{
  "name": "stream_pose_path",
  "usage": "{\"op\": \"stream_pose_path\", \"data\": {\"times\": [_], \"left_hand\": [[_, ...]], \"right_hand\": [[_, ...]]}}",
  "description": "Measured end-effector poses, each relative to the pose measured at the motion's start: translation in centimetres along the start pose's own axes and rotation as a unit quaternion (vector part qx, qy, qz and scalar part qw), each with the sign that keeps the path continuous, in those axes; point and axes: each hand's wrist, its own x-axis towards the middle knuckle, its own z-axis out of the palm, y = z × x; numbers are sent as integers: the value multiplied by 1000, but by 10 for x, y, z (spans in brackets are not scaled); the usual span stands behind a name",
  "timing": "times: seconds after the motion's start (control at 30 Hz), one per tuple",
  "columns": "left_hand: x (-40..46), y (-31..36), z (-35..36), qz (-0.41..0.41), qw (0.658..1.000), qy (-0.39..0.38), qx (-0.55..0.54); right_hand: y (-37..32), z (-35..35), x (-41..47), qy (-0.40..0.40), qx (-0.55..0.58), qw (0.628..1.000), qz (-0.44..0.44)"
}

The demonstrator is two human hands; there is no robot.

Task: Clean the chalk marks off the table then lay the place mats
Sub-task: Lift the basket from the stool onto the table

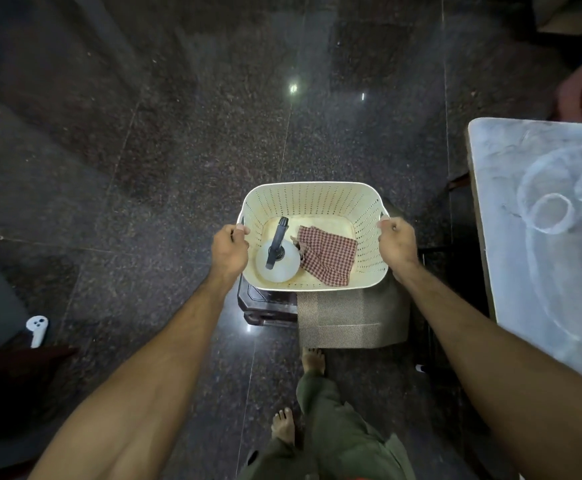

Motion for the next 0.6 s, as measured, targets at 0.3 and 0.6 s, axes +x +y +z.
{"op": "stream_pose_path", "data": {"times": [0.3, 0.6], "left_hand": [[-118, 13, -56, 52, 998, 5, -20], [-197, 17, -63, 91, 995, -32, 3]], "right_hand": [[-11, -67, -126, 40, 16, 997, -60], [32, -136, -226, 90, 64, 992, -54]]}}
